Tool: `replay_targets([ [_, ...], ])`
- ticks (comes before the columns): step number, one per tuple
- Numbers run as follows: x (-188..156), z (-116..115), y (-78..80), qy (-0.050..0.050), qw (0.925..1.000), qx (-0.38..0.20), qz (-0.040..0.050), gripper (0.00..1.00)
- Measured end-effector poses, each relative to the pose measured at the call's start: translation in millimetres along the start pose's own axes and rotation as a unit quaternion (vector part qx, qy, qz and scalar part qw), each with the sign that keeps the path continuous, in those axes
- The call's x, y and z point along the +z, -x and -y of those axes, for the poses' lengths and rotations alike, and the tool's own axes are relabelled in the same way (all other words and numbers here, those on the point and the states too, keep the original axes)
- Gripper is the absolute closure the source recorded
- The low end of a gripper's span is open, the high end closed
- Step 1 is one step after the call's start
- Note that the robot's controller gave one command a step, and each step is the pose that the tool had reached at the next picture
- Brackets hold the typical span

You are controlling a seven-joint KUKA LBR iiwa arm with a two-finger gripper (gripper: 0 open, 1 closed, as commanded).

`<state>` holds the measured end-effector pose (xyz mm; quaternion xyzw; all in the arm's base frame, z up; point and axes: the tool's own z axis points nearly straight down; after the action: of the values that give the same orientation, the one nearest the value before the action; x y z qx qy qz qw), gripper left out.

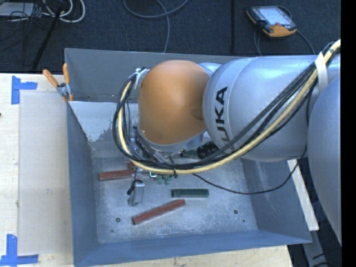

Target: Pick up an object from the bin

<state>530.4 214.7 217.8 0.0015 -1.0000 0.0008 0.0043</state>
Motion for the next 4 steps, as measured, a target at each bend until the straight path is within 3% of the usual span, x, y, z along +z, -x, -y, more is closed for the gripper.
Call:
replay_targets([
  [1, -4.3, 1.2, 1.9, 0.001, 1.0, 0.002, 0.0036, 0.0],
  [2, 44.5, 3.7, 28.1, 0.002, 0.9997, -0.025, 0.0079, 0.0],
  [3, 92.2, 8.8, 25.8, 0.001, 1.0, -0.004, 0.0039, 0.0],
  [4, 143.6, 21.4, 42.8, 0.001, 0.9996, -0.03, 0.0049, 0.0],
])
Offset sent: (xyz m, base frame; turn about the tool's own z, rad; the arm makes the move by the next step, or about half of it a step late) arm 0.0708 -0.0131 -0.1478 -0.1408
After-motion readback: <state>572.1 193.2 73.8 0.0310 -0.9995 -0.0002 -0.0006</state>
